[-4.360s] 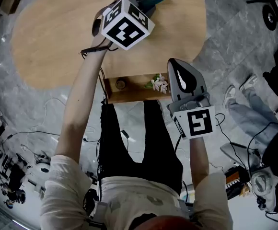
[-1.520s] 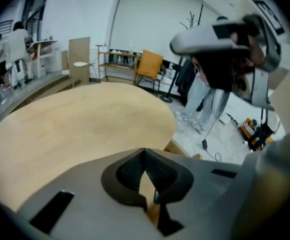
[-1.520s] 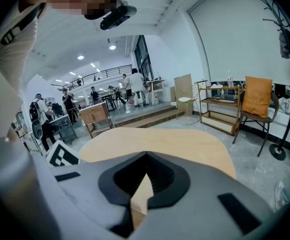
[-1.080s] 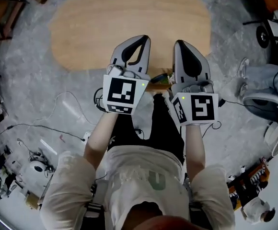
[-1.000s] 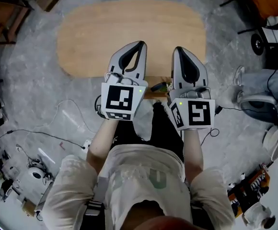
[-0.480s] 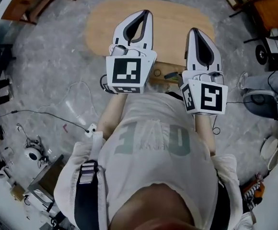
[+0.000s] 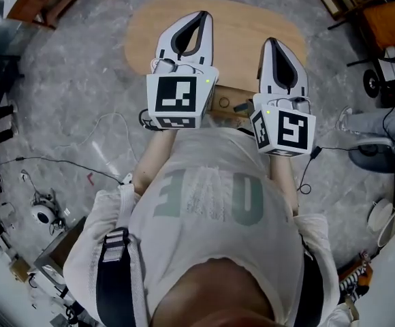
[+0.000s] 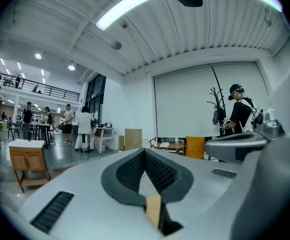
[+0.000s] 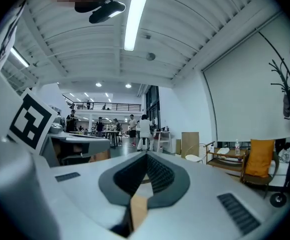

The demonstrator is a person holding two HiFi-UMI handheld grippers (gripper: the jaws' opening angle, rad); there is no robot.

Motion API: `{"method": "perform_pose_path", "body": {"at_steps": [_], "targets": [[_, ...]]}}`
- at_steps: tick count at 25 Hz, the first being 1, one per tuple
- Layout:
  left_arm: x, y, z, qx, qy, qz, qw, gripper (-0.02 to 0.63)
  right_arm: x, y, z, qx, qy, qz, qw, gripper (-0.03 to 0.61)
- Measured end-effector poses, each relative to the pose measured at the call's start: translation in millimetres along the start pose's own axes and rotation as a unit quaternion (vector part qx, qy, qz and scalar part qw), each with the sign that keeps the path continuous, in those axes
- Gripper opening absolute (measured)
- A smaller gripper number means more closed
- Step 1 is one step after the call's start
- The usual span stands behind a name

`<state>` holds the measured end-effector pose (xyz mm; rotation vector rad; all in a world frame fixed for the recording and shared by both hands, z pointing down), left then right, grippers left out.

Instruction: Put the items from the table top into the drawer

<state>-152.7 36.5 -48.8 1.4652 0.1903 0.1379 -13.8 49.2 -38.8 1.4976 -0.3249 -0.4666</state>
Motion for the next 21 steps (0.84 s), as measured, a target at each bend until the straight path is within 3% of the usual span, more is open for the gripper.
{"method": "perform_pose_path", "body": {"at_steps": [4, 21], "targets": [[4, -1, -3, -0.002, 0.007, 0.016, 0.9998, 0.006, 7, 1, -1, 0.003, 0.009, 0.006, 1.000, 0.005], [3, 0, 2, -0.006, 0.015, 0.020, 0.9997, 0.006, 11, -1, 3, 0.001, 0.013, -0.012, 1.000, 0.005]]}}
Point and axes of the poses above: the fingertips, and each gripper's own axes: z forward along the fingers, x to its right, y out of its underside, the point moved 3 cm from there along -z, backward along the fingers, and after that the axes turned 6 degrees about -z, right-handed, at the moved point
